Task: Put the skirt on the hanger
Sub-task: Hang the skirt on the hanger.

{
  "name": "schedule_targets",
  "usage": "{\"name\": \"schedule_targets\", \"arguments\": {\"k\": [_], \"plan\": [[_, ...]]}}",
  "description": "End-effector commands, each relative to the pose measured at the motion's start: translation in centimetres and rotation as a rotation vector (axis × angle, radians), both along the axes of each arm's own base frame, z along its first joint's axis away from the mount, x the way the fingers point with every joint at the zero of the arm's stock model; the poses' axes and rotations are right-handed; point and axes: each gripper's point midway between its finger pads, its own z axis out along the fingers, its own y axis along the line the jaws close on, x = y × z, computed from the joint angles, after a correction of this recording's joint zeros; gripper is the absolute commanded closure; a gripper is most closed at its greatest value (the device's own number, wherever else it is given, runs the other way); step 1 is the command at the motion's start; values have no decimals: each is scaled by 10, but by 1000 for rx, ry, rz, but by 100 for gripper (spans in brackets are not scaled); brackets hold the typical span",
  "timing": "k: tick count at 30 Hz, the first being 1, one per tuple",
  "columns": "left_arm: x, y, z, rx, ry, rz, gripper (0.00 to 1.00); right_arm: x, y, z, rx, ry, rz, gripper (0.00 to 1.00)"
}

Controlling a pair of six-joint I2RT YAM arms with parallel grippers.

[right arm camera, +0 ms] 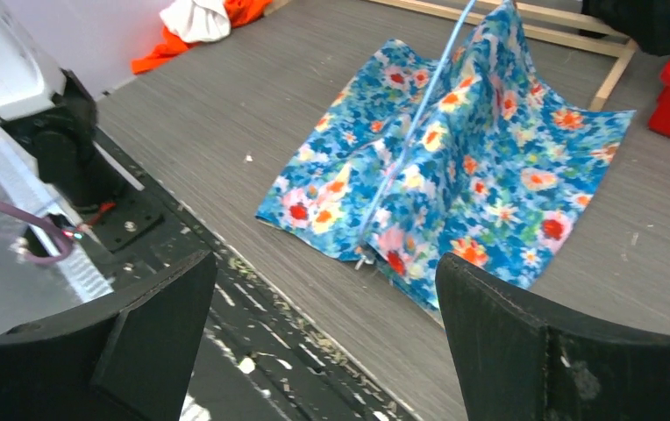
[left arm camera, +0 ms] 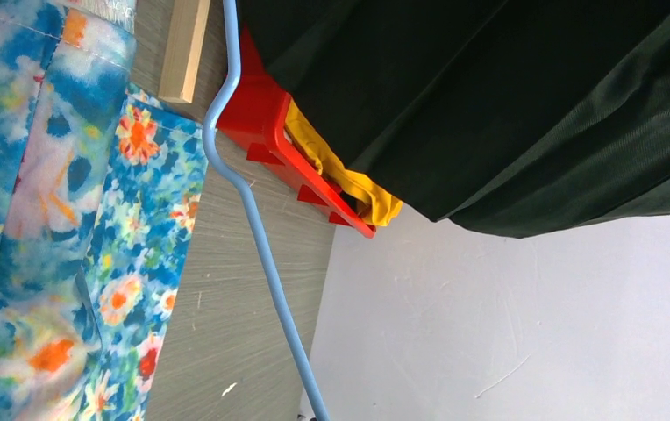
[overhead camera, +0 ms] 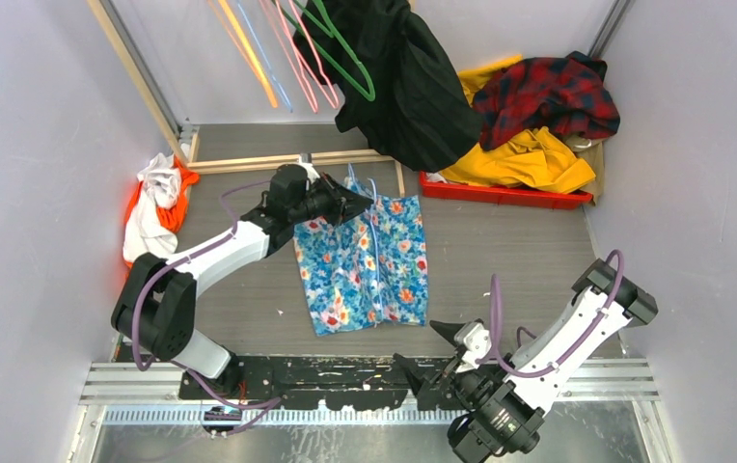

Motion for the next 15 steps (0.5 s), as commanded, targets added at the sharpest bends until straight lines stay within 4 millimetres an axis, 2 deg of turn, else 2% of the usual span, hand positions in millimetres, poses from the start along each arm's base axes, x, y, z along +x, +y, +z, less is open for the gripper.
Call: {"name": "schedule_targets", "arguments": {"k": [1,5,8,10,12,15], "plan": [[-2,4,40,-29,-115,-8,100,-15,22,60,225,-38,83,0],[-2,3,41,-29,-118,-14,100,-25,38,63,-36,-138,0,0],[-4,4,41,-27,-120,-13,100,-31,60,66,-292,-248,-58,0],[-5,5,42,-27,-122,-15,100,-33,75,66,-431,-272,-37,0],[-7,6,42,-26,-123,-15,100,-36,95,72,-463,-218,86,0],[-9,8,45,-31,-130,-18,100,-38,111,99,-349,-171,255,0]]}}
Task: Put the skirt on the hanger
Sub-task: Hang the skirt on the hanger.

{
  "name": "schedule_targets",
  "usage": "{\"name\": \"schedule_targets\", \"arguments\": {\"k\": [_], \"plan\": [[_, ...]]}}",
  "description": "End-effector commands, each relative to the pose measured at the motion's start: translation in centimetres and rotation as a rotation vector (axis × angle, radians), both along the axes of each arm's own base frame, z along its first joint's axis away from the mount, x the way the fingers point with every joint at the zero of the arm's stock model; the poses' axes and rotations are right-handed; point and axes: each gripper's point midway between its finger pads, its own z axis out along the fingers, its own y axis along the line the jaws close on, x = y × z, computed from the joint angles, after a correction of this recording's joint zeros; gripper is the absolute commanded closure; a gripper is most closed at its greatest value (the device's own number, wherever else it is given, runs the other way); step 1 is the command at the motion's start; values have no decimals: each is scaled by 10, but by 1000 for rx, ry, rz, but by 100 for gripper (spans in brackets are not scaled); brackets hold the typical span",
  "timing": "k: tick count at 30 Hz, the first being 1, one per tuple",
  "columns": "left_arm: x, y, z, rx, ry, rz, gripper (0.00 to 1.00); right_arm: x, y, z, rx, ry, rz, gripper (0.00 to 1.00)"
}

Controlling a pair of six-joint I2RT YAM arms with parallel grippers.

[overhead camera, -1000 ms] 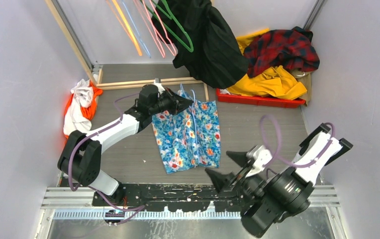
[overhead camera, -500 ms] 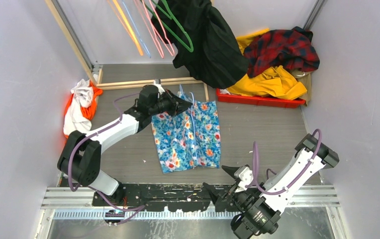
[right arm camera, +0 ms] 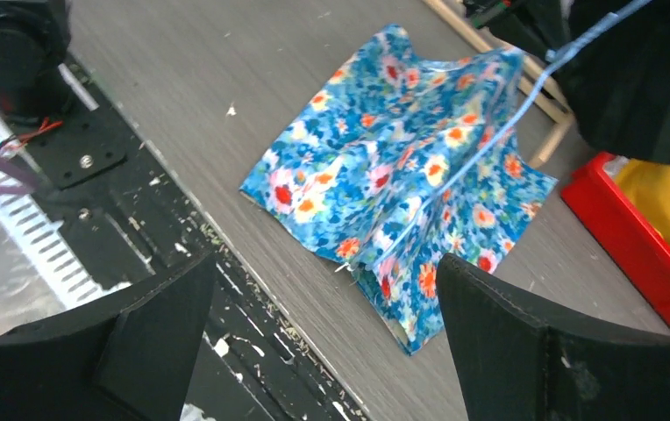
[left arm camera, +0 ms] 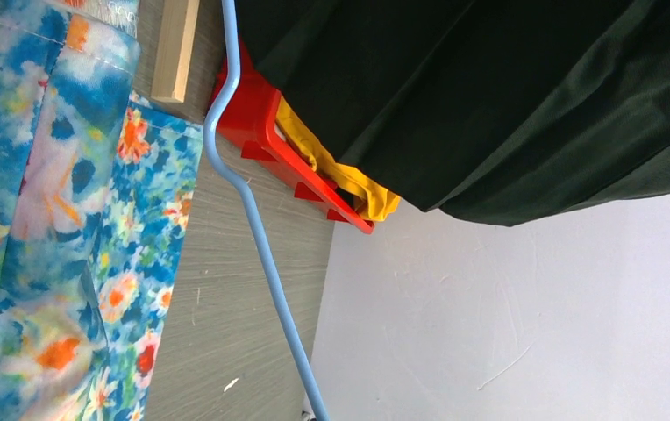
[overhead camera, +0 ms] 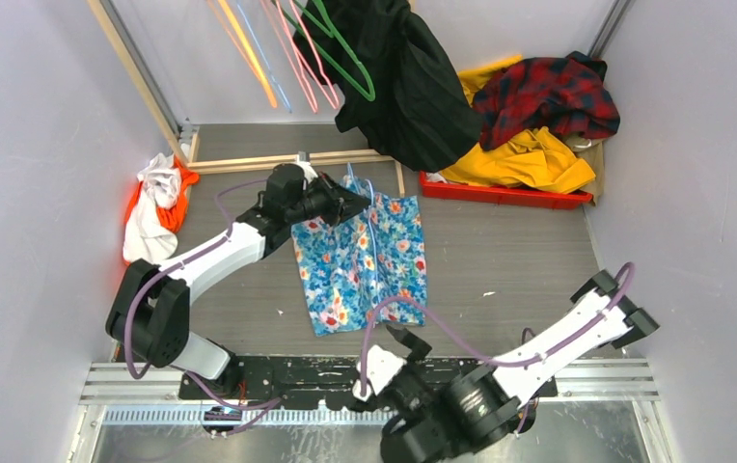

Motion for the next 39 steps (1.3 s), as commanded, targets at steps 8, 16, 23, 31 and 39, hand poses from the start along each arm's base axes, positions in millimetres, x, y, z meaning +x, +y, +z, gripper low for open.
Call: {"name": "schedule_targets", "arguments": {"k": [8,16,23,31,39], "plan": [[-7,13,53,-42,-137,-13,100,54,48,87,80,48,123,5],[-11,28,66,-35,-163,26,100,117,-15,100,357,157,-103,31],[-14,32,87,-29,-186,38,100,139,-7,56,313,199,-174,28],[-17,39,99,-28,-204,65,100,145,21,24,297,261,-173,26],[-20,42,102,-27,-208,74,100,160,13,-4,343,265,-310,27]]}}
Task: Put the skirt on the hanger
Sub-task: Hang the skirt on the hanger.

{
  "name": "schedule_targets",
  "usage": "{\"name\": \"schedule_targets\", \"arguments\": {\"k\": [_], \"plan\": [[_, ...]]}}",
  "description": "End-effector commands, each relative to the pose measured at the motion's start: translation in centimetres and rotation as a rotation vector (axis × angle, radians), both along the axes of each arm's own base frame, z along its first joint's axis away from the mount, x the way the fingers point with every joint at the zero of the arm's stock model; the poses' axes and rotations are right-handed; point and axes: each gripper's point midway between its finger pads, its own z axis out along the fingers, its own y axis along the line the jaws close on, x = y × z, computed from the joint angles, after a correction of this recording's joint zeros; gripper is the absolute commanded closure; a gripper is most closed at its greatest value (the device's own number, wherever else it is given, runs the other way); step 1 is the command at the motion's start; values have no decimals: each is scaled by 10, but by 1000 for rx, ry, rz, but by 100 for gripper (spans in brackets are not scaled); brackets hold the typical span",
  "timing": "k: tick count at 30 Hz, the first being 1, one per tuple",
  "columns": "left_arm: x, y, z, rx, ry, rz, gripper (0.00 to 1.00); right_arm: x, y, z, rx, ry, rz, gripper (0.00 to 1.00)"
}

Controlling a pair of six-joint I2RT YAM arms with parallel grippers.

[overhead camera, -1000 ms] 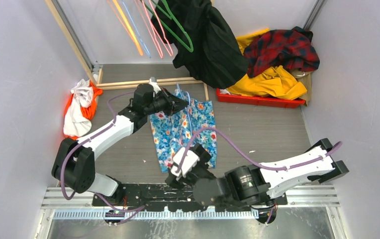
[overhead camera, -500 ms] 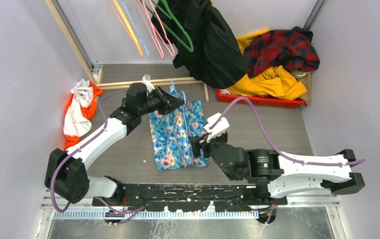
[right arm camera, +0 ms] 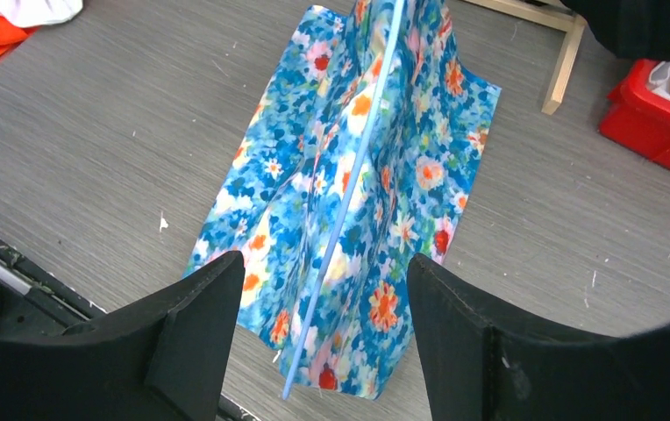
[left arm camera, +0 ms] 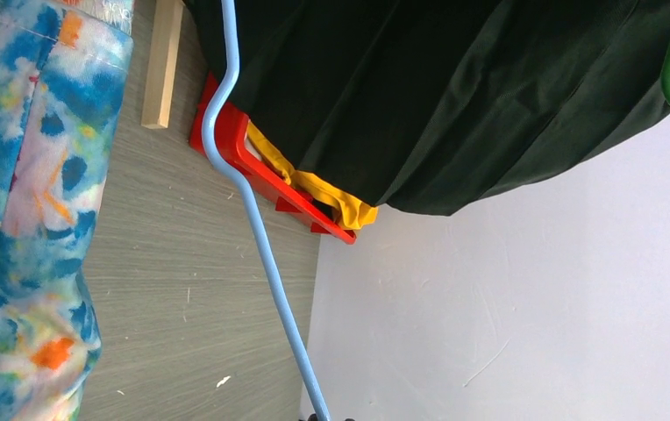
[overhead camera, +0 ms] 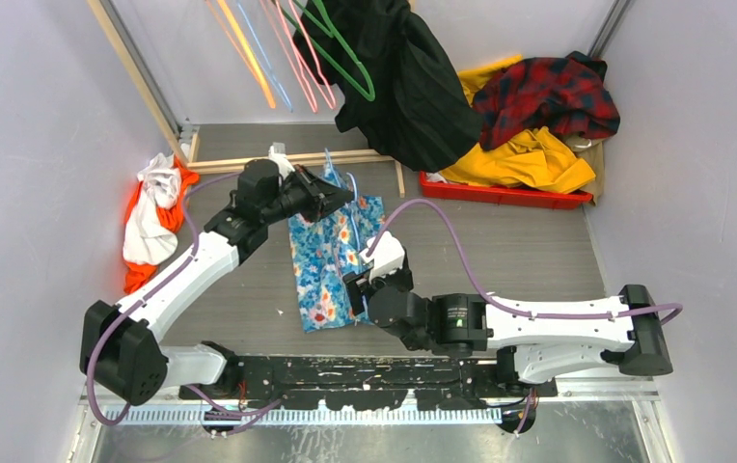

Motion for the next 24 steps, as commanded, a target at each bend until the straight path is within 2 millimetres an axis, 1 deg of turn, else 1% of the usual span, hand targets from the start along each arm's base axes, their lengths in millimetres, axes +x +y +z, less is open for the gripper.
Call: {"name": "schedule_targets", "arguments": {"k": [1,7,10,11,12,13,15,16,17,19,24], "plan": [[-1,5,48,-49,-127,10,100,13,1,3,125,8,-89,27],[-3,6,47,-48,-125,13,100,31,2,-5,164,37,-100,30],[-3,7,46,-51,-121,15,100,40,7,-10,177,61,-81,34],[-3,7,45,-52,-119,16,100,41,10,-8,185,59,-67,36],[-3,7,45,-56,-118,17,100,42,13,-7,190,57,-51,42],[-3,7,45,-57,-119,16,100,43,15,-5,196,60,-39,53],[-2,8,46,-58,-122,19,100,43,17,2,193,57,-23,78],[-2,8,48,-61,-125,18,100,43,16,6,194,55,-14,86],[-2,8,50,-63,-128,18,100,41,14,10,197,53,-11,92],[-3,7,55,-68,-136,11,100,38,9,20,208,46,3,98],[-5,6,67,-66,-165,-6,100,28,-6,49,221,30,55,99]]}}
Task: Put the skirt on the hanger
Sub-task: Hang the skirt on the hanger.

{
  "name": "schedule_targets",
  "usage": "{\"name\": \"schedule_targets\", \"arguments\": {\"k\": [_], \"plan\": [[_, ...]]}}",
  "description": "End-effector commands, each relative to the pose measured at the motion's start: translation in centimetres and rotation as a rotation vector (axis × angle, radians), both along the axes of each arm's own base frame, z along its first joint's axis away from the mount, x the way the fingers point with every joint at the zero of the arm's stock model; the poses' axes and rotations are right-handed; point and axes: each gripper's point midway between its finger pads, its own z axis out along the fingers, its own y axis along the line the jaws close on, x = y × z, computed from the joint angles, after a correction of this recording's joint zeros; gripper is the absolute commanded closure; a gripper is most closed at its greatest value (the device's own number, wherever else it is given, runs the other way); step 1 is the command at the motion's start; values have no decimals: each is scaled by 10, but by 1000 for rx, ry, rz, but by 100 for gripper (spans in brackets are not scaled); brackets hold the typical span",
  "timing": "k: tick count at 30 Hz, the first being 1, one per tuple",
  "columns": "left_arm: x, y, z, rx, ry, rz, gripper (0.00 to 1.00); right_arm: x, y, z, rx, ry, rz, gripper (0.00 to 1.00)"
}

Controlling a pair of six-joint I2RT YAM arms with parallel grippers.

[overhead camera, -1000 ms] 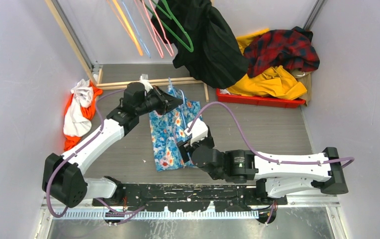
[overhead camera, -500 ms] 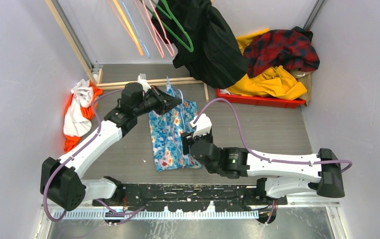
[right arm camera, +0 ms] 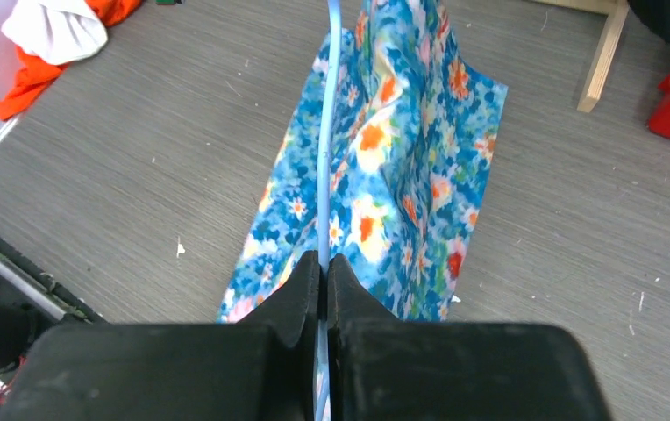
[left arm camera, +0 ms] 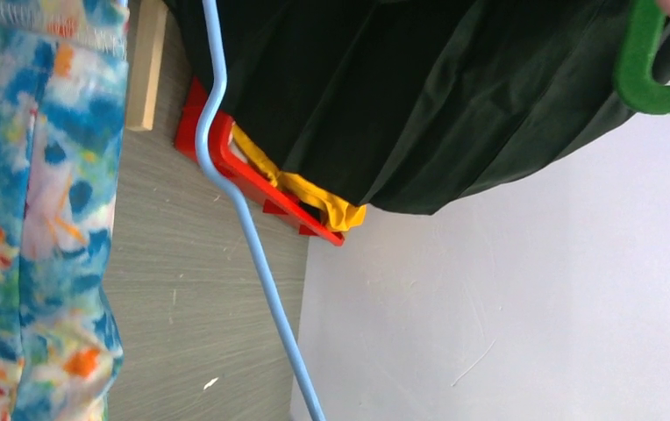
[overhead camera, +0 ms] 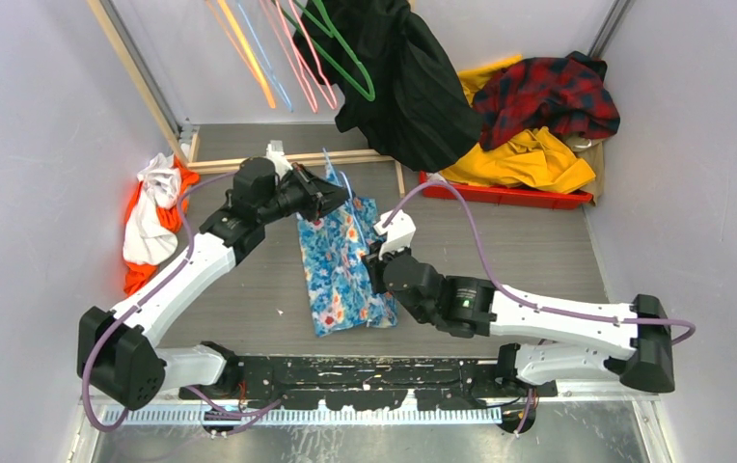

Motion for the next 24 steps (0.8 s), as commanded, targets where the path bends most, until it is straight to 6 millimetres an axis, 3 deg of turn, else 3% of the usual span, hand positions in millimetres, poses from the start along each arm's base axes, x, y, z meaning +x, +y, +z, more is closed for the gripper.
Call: {"name": "schedule_targets", "arguments": {"k": [1,8,15,19,22,24], "plan": [[-1,2,61,-55,-163,-16,99,-8,-9,66,105,-59,59,99],[-2,1,79,-31,-206,-38,98,-17,-34,113,143,-116,87,99],[-3,-3,99,6,-252,-78,91,-23,-54,145,200,-158,98,99],[-4,-2,106,24,-276,-88,90,-30,-56,155,239,-153,126,99],[5,-7,95,40,-252,-98,90,-29,-56,156,244,-151,118,99],[7,-9,93,51,-250,-105,85,-27,-55,154,232,-152,113,99]]}}
